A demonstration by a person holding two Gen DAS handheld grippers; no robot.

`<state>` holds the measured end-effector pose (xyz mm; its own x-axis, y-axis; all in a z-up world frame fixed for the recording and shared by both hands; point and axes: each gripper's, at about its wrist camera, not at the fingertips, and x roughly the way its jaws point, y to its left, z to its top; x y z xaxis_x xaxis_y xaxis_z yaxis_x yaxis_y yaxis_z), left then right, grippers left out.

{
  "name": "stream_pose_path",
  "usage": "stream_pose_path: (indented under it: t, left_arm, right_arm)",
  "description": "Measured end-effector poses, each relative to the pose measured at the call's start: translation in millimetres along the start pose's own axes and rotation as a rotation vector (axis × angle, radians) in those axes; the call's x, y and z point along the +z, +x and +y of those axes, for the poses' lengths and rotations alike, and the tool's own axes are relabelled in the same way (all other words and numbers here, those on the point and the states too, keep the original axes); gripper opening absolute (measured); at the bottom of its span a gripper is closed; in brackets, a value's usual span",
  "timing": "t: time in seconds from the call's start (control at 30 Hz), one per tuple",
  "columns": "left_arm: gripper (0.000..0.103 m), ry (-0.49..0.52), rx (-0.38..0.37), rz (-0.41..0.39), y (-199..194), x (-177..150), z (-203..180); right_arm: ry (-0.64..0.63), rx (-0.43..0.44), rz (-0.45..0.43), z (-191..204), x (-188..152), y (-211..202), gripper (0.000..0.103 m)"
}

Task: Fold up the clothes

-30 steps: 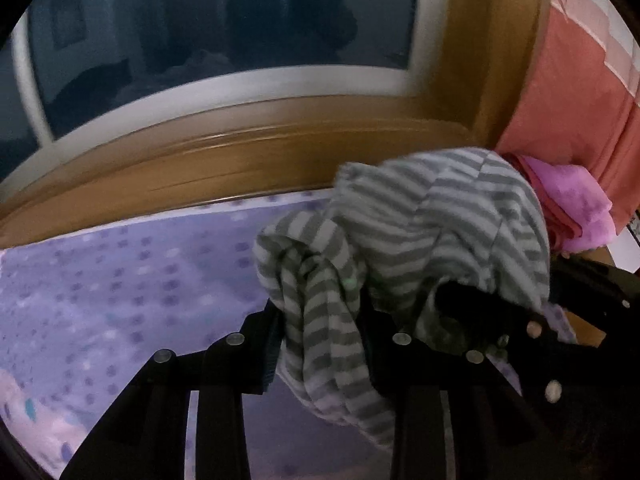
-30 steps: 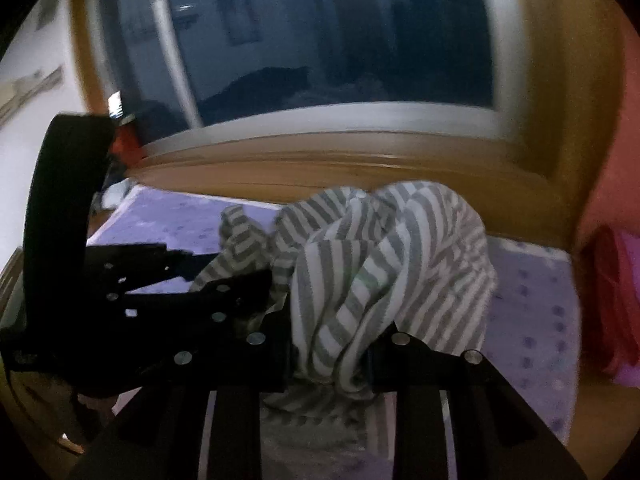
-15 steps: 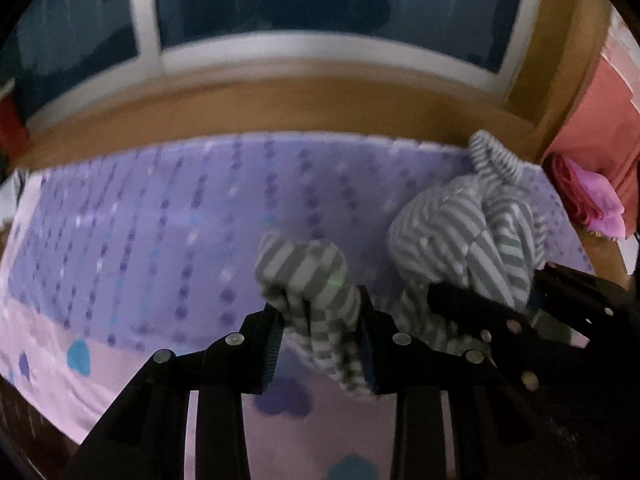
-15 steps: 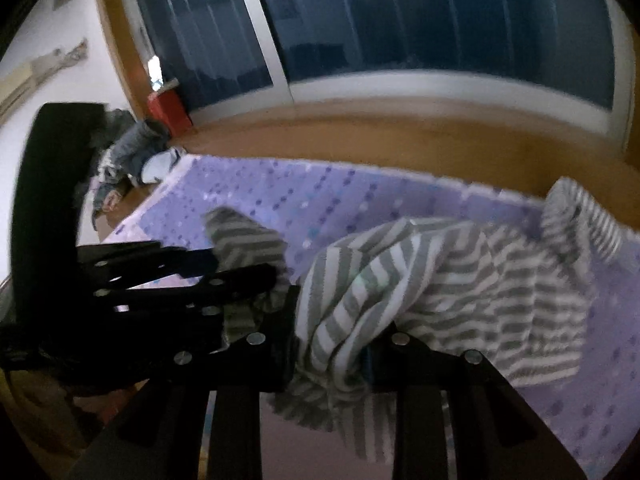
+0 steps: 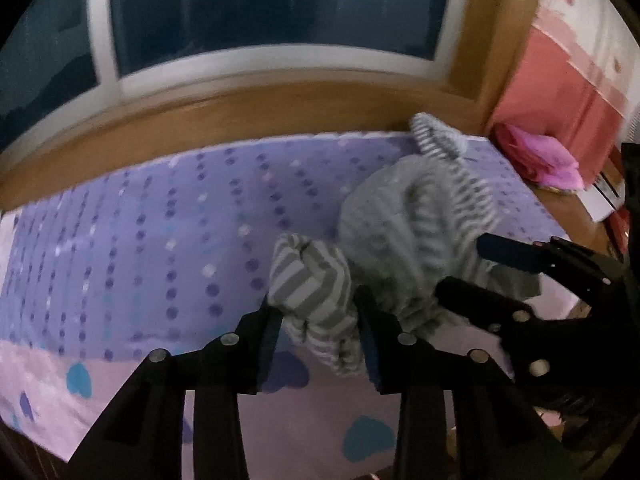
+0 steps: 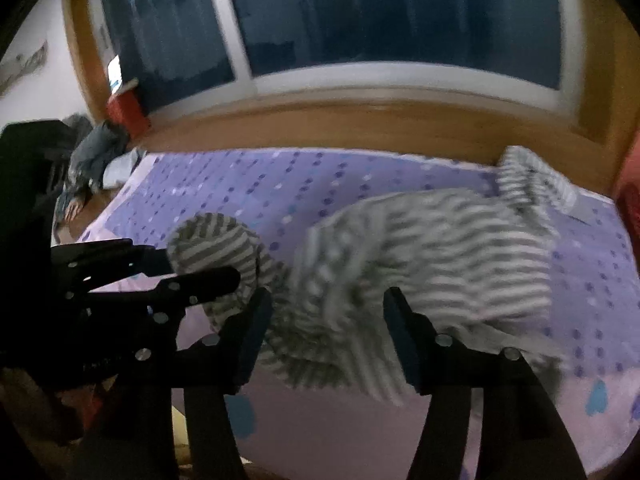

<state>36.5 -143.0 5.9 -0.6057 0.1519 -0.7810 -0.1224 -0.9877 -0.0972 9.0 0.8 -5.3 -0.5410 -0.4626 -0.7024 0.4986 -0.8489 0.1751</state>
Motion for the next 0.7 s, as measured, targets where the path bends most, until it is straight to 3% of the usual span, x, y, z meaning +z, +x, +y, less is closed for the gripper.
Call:
stream_pose_path:
  t: [0.27,0.33,0.5,0.7]
  left_arm:
    - [0.045,0.103,-0.08,-0.025,3,32,-29]
    - [0.05,0.12,-0.087,-0.03,8,40,-34]
    - [0.053,0.149,-0.114,0.04,41,49,-45]
    - [0.053,0.126,-0.078,0.153,96,40,-46]
  right_arm:
    - [0.252,-0.115,-0.083,-93,1,-32,0.065]
    - [0.312,-0.1,-0.087,-115,3,-28,0.065]
    - [0.366,-0.038,0.003,-155,18,16,0.065]
    - [0.39,0.022,0.117,-163,20,76,0.065]
